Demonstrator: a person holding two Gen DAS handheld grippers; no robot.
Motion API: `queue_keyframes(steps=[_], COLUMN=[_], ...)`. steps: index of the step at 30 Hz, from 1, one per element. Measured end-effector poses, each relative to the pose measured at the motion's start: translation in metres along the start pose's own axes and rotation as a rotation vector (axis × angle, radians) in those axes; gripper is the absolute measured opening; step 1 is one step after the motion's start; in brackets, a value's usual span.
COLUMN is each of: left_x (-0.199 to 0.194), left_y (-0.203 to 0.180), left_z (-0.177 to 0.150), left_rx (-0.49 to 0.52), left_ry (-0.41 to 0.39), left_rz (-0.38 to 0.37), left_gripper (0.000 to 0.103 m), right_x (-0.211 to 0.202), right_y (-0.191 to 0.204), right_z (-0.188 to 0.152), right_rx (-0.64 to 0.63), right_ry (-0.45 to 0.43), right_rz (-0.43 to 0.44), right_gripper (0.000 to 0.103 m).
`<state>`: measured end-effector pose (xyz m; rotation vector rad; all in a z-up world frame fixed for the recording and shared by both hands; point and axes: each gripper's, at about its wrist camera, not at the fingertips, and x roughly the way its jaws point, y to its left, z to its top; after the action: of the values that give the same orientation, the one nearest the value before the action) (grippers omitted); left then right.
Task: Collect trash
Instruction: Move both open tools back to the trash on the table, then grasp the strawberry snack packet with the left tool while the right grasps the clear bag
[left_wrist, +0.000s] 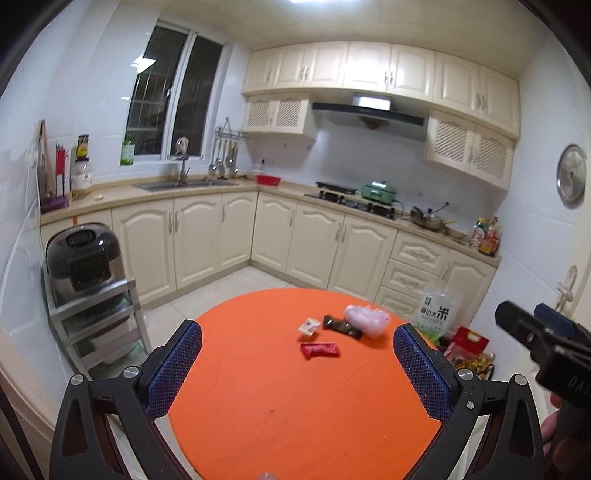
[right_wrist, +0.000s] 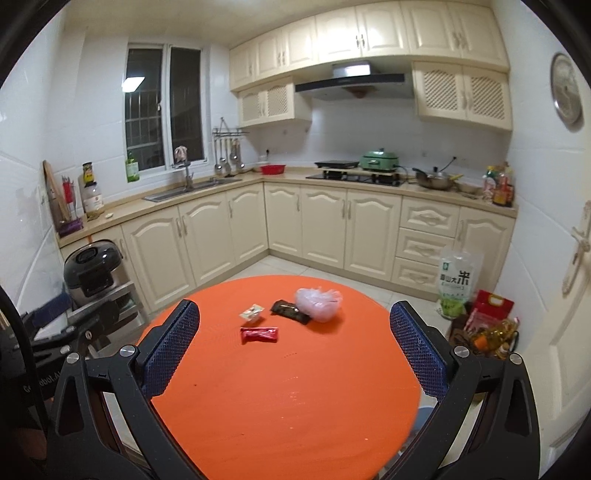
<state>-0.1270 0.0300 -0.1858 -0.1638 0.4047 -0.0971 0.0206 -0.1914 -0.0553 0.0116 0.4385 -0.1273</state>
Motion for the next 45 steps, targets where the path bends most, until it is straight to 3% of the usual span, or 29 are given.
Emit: queue_keyframes(steps=[4, 11, 20, 21, 34, 42, 45], left_x=[0.011, 0.084, 0.209, 0.234, 0.45, 0.552, 0.572], left_y=[0.0, 0.004, -0.005, -0.009, -0.028, -0.035, -0.04], left_z=[0.014, 0.058, 0.104, 0.12, 0.191, 0.199, 0.197], left_rx=[-0.006, -0.001, 0.006, 0.011, 0.076, 0.118, 0.131], left_ry=[0.025, 0.117, 0.238, 0.251, 0.4, 0.48, 0.494], left_rz=[0.008, 0.007, 0.001, 0.006, -0.008, -0.012, -0.022], left_gripper=[0.102, 0.102, 0.102, 0.102, 0.102, 0.099, 0.088], right_x=[0.014, 0.064, 0.16, 0.173, 0.31, 0.366, 0.376], right_y=[-0.003, -0.031, -0.075, -0.078, -0.094, -0.089, -0.088], right_z=[-0.005, -0.019, -0.034, -0.036, -0.048, -0.06, -0.062], right_rx=[-0.002, 0.04, 0.081, 0.085, 0.115, 0.117, 0.121], right_ry=[0.022, 0.12, 0.256, 0.275, 0.427, 0.494, 0.505], right_rz=[0.006, -0.006, -0.012, -0.009, 0.028, 0.06, 0.065], right_gripper=[0.103, 0.103, 0.103, 0.103, 0.103, 0.103, 0.099])
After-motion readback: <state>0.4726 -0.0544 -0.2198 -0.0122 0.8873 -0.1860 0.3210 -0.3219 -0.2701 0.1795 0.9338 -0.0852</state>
